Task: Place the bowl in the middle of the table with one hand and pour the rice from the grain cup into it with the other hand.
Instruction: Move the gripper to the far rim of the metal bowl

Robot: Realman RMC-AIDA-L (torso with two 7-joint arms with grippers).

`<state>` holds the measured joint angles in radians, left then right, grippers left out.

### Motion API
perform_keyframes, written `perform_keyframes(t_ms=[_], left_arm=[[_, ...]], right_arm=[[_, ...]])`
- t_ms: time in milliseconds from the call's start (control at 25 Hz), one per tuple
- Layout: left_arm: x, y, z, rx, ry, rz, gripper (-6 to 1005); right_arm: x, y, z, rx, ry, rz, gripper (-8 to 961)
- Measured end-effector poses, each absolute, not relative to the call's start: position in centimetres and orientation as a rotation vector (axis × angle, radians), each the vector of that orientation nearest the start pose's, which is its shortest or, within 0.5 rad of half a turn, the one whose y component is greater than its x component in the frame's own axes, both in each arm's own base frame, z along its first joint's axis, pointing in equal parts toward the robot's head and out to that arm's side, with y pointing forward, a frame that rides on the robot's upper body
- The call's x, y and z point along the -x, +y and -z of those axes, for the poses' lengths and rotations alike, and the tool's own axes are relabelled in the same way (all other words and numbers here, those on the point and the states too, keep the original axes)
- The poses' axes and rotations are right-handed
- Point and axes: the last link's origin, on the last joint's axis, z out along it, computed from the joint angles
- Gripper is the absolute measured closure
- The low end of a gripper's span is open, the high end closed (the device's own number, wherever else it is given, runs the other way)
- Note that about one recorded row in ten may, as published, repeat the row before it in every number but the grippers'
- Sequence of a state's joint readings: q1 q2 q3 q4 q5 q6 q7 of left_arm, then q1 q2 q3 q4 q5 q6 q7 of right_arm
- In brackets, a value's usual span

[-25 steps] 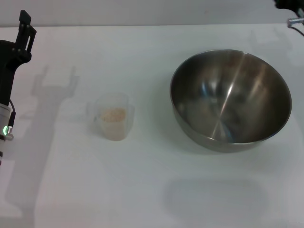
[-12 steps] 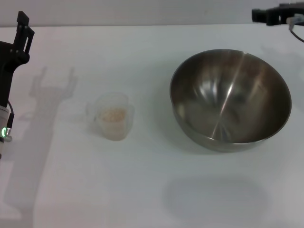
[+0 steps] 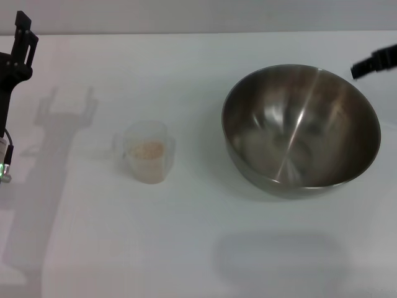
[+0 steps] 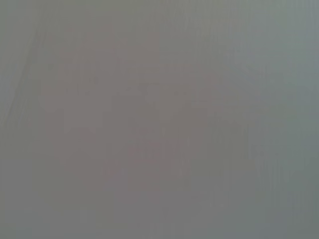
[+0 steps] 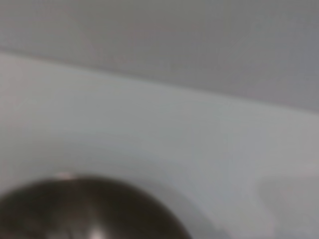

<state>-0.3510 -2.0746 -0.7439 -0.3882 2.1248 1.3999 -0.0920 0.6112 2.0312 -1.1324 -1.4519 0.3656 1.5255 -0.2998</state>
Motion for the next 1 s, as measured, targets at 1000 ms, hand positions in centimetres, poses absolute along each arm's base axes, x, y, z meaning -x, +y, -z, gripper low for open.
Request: perform_keyframes(t_ms=[1000], left_arm=[[28.5,31.5,-0.1,1.396,-0.438,1.003,245]], right_arm=[[-22.3,40.1,-5.2,2.168,1.275,0.411,370]])
